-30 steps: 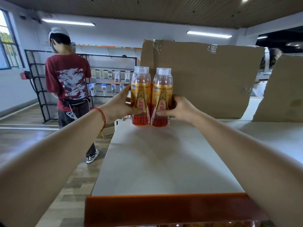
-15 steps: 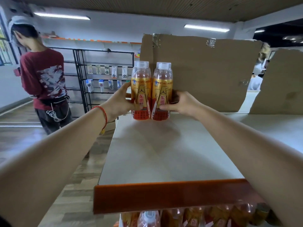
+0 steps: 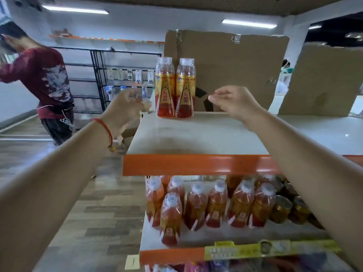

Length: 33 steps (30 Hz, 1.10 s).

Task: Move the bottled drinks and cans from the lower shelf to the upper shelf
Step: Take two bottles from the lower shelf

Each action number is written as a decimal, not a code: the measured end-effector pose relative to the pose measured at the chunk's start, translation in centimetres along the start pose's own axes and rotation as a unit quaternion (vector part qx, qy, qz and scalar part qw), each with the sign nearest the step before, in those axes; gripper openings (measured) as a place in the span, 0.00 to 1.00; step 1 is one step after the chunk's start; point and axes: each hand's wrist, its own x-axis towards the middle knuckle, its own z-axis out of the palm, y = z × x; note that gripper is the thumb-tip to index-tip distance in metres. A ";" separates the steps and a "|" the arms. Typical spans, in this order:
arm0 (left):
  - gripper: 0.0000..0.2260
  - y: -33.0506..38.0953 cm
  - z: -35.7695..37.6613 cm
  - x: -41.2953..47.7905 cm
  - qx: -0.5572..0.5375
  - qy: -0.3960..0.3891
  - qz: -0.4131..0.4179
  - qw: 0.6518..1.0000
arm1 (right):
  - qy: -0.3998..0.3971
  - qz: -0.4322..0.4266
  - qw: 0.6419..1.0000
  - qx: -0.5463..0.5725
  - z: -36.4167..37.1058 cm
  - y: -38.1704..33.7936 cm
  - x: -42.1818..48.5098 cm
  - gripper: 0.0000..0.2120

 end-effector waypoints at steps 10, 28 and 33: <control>0.20 -15.2 -1.4 -18.0 -0.083 0.220 -0.158 0.959 | 0.202 -0.230 0.942 0.140 -2.3 2.8 -18.5 0.07; 0.33 -25.8 13.4 -21.5 0.117 0.022 -0.169 0.978 | 0.020 0.177 0.983 -0.049 15.0 22.9 -22.0 0.10; 0.29 -25.6 14.8 -21.8 0.080 0.052 -0.144 0.985 | 0.002 0.142 0.989 -0.050 16.4 22.5 -21.9 0.20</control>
